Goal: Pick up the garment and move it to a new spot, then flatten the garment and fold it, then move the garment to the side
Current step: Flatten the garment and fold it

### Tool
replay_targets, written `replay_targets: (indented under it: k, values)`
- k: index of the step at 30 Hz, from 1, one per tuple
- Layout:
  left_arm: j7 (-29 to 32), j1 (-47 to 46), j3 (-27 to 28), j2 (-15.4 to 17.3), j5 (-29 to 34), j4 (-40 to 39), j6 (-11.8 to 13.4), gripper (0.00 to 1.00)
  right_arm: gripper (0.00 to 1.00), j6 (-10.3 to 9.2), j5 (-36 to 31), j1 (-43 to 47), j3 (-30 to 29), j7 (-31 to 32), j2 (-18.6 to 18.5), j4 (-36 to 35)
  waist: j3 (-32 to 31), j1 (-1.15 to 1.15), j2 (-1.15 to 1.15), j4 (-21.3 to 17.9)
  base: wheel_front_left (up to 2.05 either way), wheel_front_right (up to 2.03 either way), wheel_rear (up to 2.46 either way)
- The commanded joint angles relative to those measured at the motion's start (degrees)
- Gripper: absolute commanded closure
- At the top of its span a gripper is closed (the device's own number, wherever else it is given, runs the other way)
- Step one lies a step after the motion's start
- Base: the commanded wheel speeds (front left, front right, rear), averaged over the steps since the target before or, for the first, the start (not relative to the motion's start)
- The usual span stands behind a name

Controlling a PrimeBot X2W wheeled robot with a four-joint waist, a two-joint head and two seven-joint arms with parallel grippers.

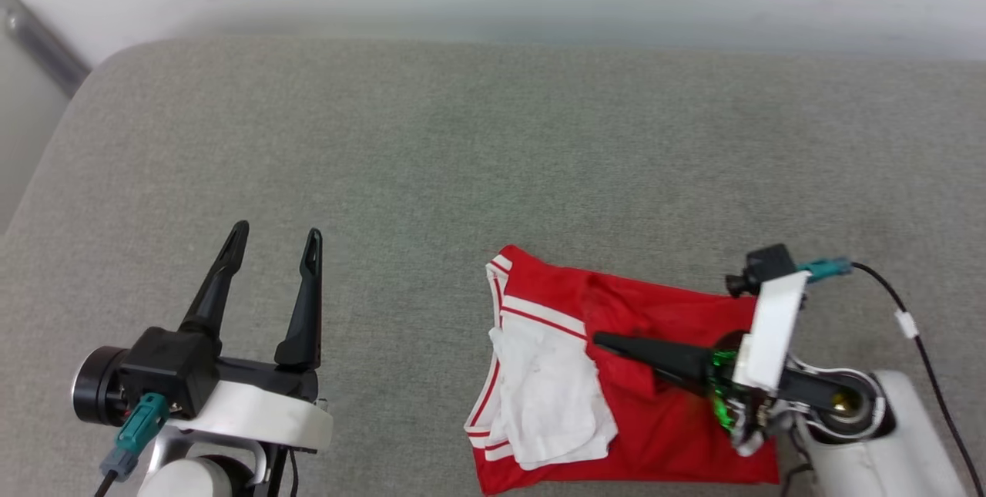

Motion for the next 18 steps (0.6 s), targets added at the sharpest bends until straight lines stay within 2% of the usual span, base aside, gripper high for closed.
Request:
replay_targets:
  k: [1, 8, 9, 10, 11, 15, 18]
  values:
    - [-0.3, -0.9, -0.1, -0.3, 0.0, 0.0, -0.3, 0.0, 1.0, 0.0, 0.1, -1.3, 2.0, -2.2, 0.1, 0.5, 0.9, 0.0, 0.0, 1.0, 0.0, 0.0, 0.0]
    - [-1.0, -2.0, -0.1, -1.0, -0.2, 0.9, -0.8, 0.0, 1.0, 0.0, 0.0, -3.9, 10.2, -14.3, 0.1, 4.3, 2.7, 0.0, 0.0, 2.5, 0.0, 0.0, 0.0]
    - [-1.0, -2.0, 0.0, -1.1, -0.2, 1.1, -0.8, 0.0, 0.76, 0.0, -0.1, -4.2, 11.0, -15.7, 0.1, 4.8, 2.9, 0.0, 0.0, 2.5, 0.0, 0.0, 0.0]
    - [-1.2, -2.0, 0.0, -1.2, -0.2, 1.2, -0.9, 0.0, 0.42, 0.0, -0.3, -4.5, 11.9, -16.9, 0.1, 5.2, 3.0, 0.0, 0.0, 2.5, 0.0, 0.0, 0.0]
    - [-1.2, -2.1, 0.1, -1.3, -0.3, 1.4, -0.9, 0.0, 0.0, 0.0, -0.6, -4.6, 12.7, -18.0, 0.1, 5.5, 3.1, 0.0, 0.0, 2.5, 0.0, 0.0, 0.0]
    - [-1.5, -2.3, 0.1, -1.6, -0.4, 2.1, -1.2, 0.0, 0.0, 0.0, -2.2, -5.6, 15.6, -21.0, 0.1, 4.8, 3.1, 0.0, 0.0, 2.0, 0.0, 0.0, 0.0]
    - [-1.6, -2.2, 0.1, -1.6, -0.3, 2.5, -1.3, 0.0, 0.0, 0.01, -4.3, -6.0, 17.5, -22.4, -0.1, 1.4, 2.6, 0.0, 0.0, 1.3, 0.0, 0.0, 0.0]
